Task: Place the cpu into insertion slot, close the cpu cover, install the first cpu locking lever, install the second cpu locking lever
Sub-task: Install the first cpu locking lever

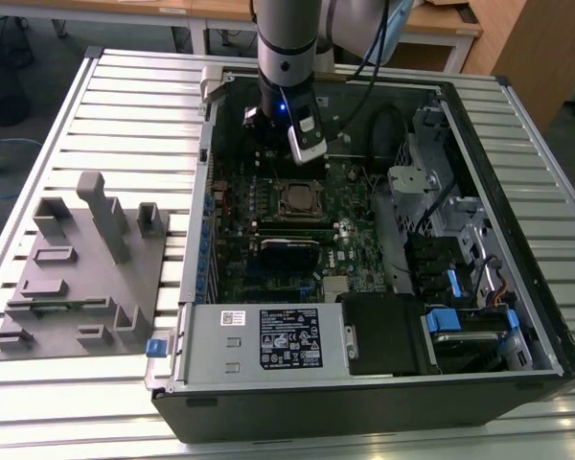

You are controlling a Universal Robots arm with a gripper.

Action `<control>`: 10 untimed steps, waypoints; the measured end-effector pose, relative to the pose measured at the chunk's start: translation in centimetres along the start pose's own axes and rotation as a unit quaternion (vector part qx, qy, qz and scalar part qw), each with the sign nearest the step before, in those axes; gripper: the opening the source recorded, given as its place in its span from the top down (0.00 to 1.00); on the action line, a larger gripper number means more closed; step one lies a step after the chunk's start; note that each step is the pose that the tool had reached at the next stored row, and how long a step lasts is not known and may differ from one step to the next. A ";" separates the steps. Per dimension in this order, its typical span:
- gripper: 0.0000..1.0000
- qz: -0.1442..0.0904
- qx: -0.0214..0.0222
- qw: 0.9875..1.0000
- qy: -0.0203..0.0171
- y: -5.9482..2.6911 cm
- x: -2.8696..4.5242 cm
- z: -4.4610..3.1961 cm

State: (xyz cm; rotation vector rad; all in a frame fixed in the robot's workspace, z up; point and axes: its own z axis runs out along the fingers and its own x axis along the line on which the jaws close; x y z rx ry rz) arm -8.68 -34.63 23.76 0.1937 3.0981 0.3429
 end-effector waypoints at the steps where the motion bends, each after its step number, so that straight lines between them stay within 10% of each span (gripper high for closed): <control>1: 0.90 0.000 0.000 1.000 0.000 0.01 0.00 -0.06; 10: 0.90 0.000 0.000 1.000 -0.002 0.05 0.36 -0.48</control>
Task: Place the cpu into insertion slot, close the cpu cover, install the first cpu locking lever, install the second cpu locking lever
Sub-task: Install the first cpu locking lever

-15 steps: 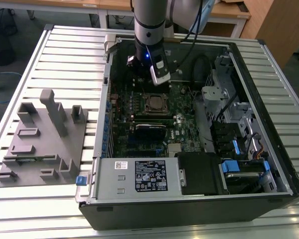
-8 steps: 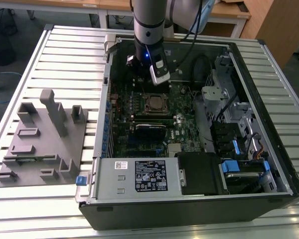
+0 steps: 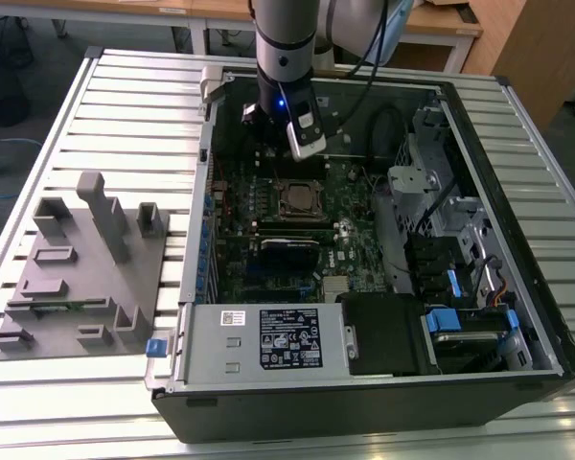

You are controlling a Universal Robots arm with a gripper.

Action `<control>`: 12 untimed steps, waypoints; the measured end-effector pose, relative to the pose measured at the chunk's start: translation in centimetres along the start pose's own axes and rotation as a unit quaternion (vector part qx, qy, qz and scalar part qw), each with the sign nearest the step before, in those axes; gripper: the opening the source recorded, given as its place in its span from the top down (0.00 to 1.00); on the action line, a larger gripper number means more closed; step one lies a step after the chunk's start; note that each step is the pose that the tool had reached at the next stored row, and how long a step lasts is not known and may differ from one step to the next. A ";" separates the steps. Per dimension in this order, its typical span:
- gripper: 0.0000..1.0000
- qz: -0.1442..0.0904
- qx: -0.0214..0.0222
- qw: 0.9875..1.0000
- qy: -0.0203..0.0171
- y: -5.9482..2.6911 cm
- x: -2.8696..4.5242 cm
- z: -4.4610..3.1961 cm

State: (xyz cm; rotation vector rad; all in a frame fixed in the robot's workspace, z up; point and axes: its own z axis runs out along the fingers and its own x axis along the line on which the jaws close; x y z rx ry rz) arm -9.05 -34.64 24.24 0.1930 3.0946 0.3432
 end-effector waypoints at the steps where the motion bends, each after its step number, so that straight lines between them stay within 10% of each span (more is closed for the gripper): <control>1: 0.90 0.000 0.000 1.000 -0.001 -0.02 0.21 0.00; 12: 0.90 -0.002 -0.001 1.000 -0.008 -0.28 2.15 -0.03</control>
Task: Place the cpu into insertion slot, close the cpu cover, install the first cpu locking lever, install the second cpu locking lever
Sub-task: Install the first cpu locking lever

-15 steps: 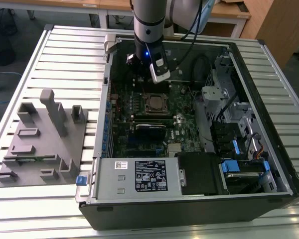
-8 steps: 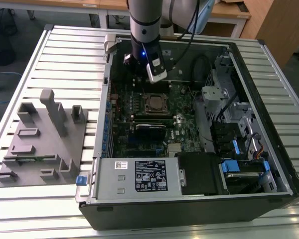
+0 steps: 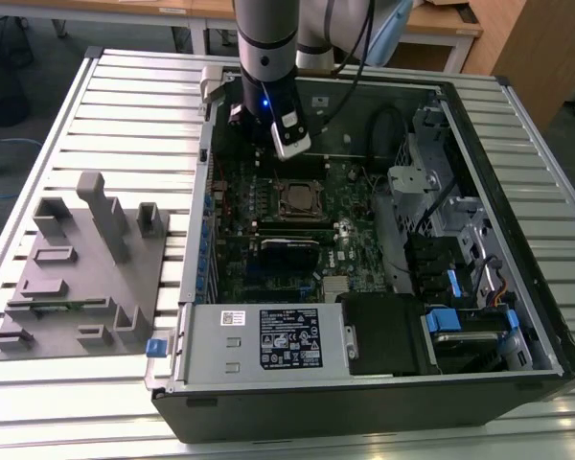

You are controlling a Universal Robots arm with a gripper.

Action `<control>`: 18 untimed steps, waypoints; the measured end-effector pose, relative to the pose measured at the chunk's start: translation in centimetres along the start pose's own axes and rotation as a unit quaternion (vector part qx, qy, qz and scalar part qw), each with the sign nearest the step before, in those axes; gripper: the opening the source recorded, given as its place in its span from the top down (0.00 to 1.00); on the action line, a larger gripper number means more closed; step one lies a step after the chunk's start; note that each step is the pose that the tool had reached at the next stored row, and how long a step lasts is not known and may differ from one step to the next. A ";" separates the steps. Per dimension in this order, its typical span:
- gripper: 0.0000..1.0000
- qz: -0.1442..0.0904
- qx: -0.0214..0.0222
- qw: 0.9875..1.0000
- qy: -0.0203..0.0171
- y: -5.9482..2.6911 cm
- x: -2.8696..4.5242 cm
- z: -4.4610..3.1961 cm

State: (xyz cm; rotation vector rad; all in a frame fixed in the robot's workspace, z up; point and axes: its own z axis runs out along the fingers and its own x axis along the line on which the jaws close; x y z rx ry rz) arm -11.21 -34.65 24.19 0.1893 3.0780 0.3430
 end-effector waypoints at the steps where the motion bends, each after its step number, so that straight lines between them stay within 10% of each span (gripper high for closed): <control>1: 0.90 0.000 0.000 1.000 0.000 -0.02 0.13 -0.01; 18: 0.90 -0.001 0.000 1.000 -0.004 -0.24 1.51 -0.05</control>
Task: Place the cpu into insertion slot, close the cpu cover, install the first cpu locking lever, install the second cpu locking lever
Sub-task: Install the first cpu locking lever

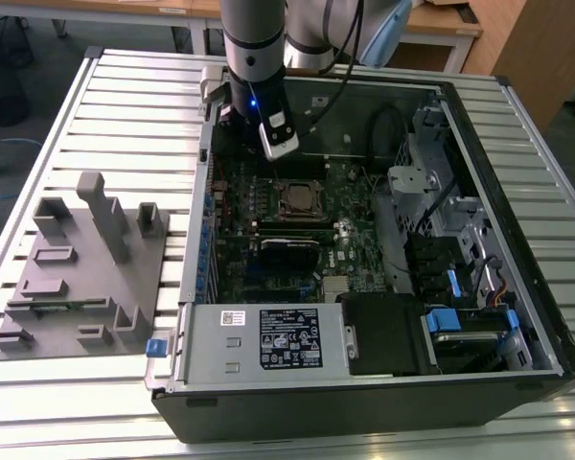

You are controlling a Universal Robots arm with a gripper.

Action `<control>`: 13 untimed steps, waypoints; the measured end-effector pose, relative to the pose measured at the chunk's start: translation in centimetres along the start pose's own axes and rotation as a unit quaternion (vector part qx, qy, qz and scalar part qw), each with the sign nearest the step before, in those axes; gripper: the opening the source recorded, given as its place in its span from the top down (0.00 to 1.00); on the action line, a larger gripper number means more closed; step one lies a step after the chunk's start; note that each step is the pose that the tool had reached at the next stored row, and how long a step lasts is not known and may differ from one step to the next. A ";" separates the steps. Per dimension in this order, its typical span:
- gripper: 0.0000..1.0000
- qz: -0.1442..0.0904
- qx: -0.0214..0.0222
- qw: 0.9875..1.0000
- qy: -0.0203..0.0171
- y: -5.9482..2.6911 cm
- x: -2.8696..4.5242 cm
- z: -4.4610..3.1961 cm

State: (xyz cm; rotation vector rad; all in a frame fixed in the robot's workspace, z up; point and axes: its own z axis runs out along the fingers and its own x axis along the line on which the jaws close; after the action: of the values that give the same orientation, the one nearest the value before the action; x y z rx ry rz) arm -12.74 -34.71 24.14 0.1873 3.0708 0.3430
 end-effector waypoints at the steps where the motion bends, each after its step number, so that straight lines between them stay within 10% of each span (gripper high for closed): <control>1: 0.90 0.000 -0.001 1.000 0.000 -0.01 0.01 -0.01; 13: 0.90 0.001 -0.008 1.000 0.001 0.05 0.00 -0.23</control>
State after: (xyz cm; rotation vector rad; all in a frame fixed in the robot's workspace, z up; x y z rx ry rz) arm -12.75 -34.71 24.38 0.1882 3.0686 0.3689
